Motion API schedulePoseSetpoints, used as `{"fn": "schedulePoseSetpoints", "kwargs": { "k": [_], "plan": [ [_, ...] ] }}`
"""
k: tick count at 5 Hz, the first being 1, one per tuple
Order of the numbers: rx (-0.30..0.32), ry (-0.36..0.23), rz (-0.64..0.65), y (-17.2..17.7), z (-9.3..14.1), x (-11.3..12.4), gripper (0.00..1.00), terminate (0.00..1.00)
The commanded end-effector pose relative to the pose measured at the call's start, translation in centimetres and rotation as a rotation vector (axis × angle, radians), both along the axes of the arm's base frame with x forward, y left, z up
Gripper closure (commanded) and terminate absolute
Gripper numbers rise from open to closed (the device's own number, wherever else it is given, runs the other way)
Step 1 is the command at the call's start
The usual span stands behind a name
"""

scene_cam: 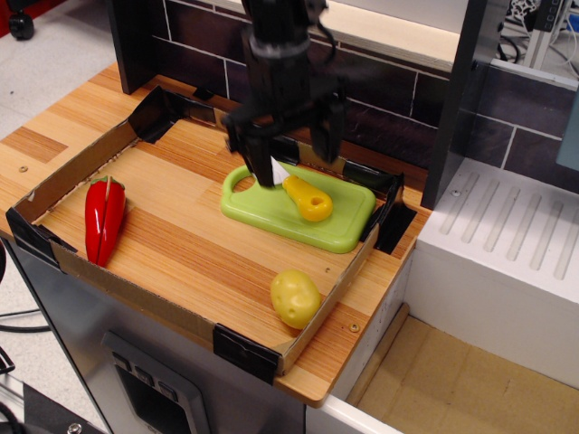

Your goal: Put knife on cutting board

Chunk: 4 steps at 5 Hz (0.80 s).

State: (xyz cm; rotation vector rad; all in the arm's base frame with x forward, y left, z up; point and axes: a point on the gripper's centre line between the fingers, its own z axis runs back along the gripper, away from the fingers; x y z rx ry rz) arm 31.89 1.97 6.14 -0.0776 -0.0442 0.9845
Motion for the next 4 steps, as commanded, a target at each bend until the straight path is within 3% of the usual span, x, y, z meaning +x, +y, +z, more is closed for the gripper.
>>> {"fn": "schedulePoseSetpoints", "kwargs": {
  "k": [1, 2, 3, 4],
  "plan": [
    [0.184, -0.254, -0.181, 4.8, 10.0, -0.1, 0.00, 0.00],
    [0.153, -0.070, -0.446, 6.9, 12.1, -0.2, 0.00, 0.00],
    [0.153, -0.070, -0.446, 6.9, 12.1, -0.2, 0.00, 0.00],
    [0.153, -0.070, -0.446, 6.9, 12.1, -0.2, 0.00, 1.00]
  ]
}}
